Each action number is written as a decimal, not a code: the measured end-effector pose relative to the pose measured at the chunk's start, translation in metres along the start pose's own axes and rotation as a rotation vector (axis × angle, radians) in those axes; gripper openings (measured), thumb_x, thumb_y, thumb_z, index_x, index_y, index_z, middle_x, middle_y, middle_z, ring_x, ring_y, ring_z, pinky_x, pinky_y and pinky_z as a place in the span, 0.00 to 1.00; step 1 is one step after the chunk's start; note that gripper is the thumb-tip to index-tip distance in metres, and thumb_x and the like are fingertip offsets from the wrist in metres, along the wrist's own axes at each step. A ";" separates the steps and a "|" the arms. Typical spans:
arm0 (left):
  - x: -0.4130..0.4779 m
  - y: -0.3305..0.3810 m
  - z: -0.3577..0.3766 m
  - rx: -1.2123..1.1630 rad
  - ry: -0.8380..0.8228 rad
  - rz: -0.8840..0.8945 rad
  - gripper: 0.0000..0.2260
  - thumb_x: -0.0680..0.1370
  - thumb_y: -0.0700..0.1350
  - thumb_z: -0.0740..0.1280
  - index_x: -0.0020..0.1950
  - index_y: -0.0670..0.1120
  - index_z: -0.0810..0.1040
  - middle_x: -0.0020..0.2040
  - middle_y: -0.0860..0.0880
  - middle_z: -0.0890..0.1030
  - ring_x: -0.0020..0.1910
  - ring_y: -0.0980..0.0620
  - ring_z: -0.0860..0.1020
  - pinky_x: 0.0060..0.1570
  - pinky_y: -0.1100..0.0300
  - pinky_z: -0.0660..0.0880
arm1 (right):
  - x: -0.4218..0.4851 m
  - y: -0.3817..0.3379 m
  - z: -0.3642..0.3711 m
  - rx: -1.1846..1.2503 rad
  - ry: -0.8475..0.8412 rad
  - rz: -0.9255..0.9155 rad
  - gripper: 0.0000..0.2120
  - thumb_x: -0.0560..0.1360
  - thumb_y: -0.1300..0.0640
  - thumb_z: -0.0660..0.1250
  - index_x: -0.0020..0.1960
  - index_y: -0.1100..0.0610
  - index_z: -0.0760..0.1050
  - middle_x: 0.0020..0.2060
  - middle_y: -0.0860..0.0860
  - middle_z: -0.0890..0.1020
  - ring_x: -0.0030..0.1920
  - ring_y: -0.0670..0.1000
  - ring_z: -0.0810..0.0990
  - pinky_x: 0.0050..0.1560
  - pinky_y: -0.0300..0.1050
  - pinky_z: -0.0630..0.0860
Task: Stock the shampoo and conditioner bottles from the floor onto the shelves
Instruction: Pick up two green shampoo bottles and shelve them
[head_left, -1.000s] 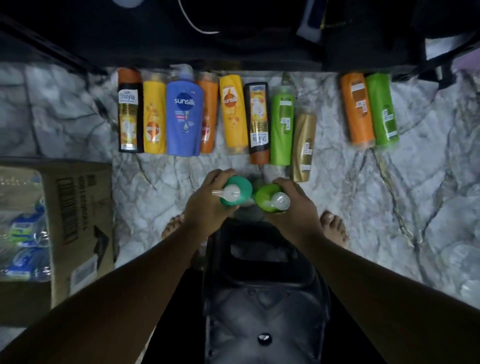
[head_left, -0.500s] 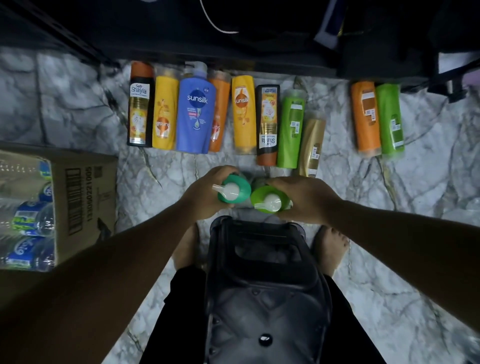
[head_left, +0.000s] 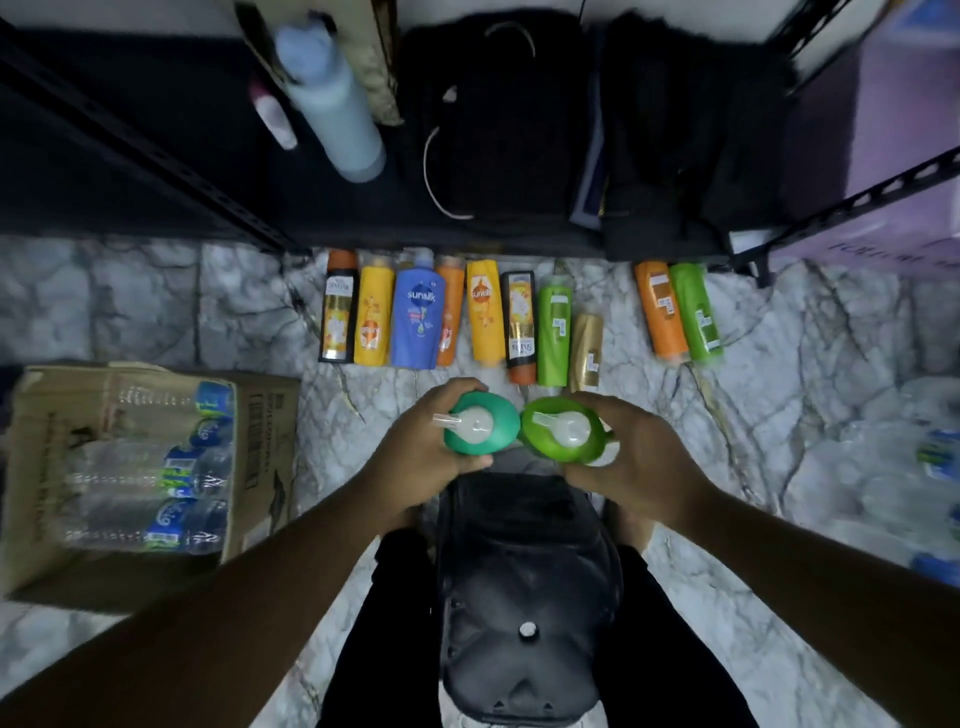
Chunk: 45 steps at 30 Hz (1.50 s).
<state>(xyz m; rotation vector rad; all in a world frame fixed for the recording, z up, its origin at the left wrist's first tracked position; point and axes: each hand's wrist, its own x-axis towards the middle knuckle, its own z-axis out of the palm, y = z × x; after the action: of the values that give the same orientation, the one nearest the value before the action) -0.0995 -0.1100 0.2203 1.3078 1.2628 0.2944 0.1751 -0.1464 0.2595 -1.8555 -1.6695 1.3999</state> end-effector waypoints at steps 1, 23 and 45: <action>-0.016 0.028 -0.010 -0.008 -0.002 0.012 0.34 0.67 0.41 0.83 0.68 0.59 0.74 0.64 0.57 0.78 0.63 0.57 0.77 0.63 0.60 0.73 | -0.018 -0.025 -0.016 0.065 0.039 0.004 0.35 0.61 0.48 0.80 0.67 0.44 0.76 0.57 0.40 0.83 0.56 0.42 0.81 0.57 0.41 0.79; -0.297 0.555 -0.167 -0.327 0.418 0.688 0.26 0.65 0.52 0.80 0.63 0.55 0.83 0.58 0.46 0.86 0.58 0.48 0.84 0.52 0.60 0.80 | -0.266 -0.495 -0.280 0.820 0.628 -0.604 0.31 0.62 0.39 0.81 0.62 0.46 0.80 0.55 0.51 0.86 0.53 0.48 0.85 0.48 0.38 0.81; -0.329 0.882 -0.302 -0.403 0.718 1.267 0.11 0.78 0.51 0.74 0.58 0.50 0.82 0.52 0.48 0.87 0.51 0.47 0.86 0.54 0.42 0.83 | -0.234 -0.785 -0.498 0.647 0.715 -1.089 0.17 0.76 0.38 0.68 0.62 0.43 0.74 0.51 0.42 0.85 0.52 0.43 0.85 0.54 0.48 0.82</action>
<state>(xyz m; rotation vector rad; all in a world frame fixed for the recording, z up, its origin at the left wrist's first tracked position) -0.0563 0.0904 1.1879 1.5267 0.6559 1.9299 0.1206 0.0685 1.1925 -0.6823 -1.2410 0.5594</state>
